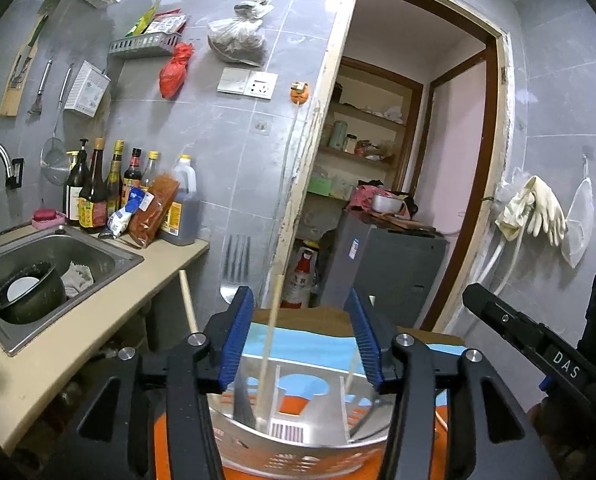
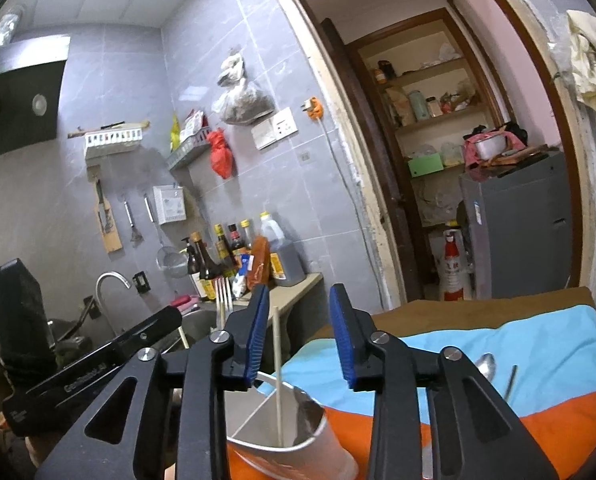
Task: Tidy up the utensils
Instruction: 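Move both open tools back over the remaining utensils on the cloth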
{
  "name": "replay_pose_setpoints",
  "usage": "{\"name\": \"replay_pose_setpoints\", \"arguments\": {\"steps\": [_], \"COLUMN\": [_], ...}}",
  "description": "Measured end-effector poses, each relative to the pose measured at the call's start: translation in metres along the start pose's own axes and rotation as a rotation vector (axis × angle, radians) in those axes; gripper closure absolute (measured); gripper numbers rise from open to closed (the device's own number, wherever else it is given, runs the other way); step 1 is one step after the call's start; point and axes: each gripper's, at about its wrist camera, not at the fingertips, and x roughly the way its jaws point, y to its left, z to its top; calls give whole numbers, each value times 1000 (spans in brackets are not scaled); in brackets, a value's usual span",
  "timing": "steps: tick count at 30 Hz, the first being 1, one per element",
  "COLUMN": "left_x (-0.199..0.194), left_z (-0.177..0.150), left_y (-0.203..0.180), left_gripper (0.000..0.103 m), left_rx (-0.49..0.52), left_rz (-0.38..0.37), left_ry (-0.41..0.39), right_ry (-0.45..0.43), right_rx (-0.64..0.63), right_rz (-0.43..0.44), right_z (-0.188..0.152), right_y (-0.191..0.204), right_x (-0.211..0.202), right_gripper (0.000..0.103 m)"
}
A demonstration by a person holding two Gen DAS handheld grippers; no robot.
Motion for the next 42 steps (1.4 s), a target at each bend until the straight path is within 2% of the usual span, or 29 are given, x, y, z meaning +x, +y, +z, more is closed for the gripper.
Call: {"name": "replay_pose_setpoints", "arguments": {"steps": [5, 7, 10, 12, 16, 21, 29, 38, 42], "left_x": [-7, -9, -12, -13, -15, -17, -12, 13, 33], "left_z": [4, 7, 9, 9, 4, -10, -33, -68, -86], "left_y": [-22, -34, -51, -62, -87, -115, -159, -196, -201], "left_gripper": [42, 26, 13, 9, 7, 7, 7, 7, 7], "left_rx": [20, 36, 51, 62, 103, 126, 144, 123, 95], "left_rz": [-4, -1, -1, -1, 7, -6, -62, -120, -105], "left_ry": [-11, -20, -34, -35, -31, -17, 28, 148, 237], "right_ry": [-19, -22, -20, -23, -14, 3, 45, 111, 159], "right_rx": [1, -3, -11, -16, -27, -47, -63, -29, 0], "right_rz": [-28, -45, -74, -90, -134, -169, -225, -273, -290], "right_z": [10, 14, 20, 23, 28, 29, 26, 14, 4], "right_y": [-11, -16, -27, -34, -53, -75, -114, -163, -184], "right_x": [-20, -28, -41, -48, -66, -85, -111, -125, -124], "right_gripper": [49, 43, 32, 23, 18, 6, 1, 1, 1]}}
